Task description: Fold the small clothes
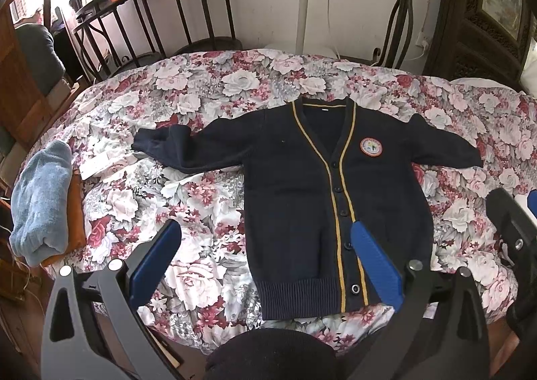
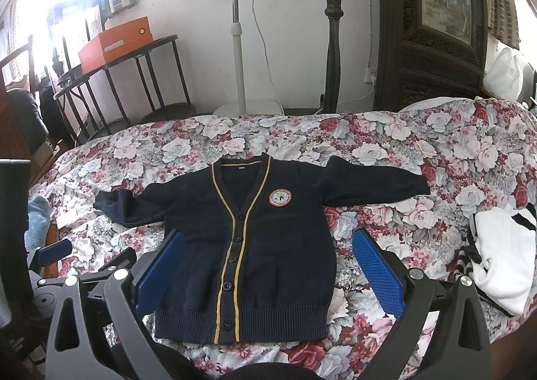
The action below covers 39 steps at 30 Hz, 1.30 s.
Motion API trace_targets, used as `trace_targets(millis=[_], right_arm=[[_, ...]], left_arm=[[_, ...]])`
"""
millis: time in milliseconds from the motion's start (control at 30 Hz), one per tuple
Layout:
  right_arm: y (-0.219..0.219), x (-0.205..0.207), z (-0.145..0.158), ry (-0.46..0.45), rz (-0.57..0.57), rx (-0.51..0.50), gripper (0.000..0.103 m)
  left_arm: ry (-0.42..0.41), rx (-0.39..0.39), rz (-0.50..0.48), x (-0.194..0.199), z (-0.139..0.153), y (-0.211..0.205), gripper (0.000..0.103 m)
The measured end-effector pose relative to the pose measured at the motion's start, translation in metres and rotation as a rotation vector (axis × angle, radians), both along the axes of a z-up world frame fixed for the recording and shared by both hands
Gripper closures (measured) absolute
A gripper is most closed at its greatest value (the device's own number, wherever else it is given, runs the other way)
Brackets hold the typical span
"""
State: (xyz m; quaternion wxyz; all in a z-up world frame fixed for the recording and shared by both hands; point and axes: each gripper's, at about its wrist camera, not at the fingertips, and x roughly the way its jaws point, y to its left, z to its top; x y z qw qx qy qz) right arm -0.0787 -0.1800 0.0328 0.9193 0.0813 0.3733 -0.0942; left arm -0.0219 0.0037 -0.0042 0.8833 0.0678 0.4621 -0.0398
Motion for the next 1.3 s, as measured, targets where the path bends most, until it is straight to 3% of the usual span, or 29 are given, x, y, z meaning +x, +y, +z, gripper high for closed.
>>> trace_targets(millis=[633, 933, 1100, 1300], right_arm=[[-0.003, -0.001, -0.003, 0.004, -0.004, 0.003, 0.003], [-0.006, -0.002, -0.012, 0.013, -0.008, 0.005, 0.003], [-0.009, 0.002, -0.021, 0.031, -0.013, 0.002, 0.003], [-0.037, 0.018, -0.056, 0.150, -0.012, 0.062, 0.003]], left_arm=[[0.008, 0.001, 0.000, 0.000, -0.001, 0.000, 0.005], [0.029, 0.002, 0.005, -0.015, -0.016, 0.001, 0.005], [0.063, 0.003, 0.012, -0.014, -0.024, 0.003, 0.005], [0.205, -0.004, 0.036, 0.024, -0.047, 0.023, 0.004]])
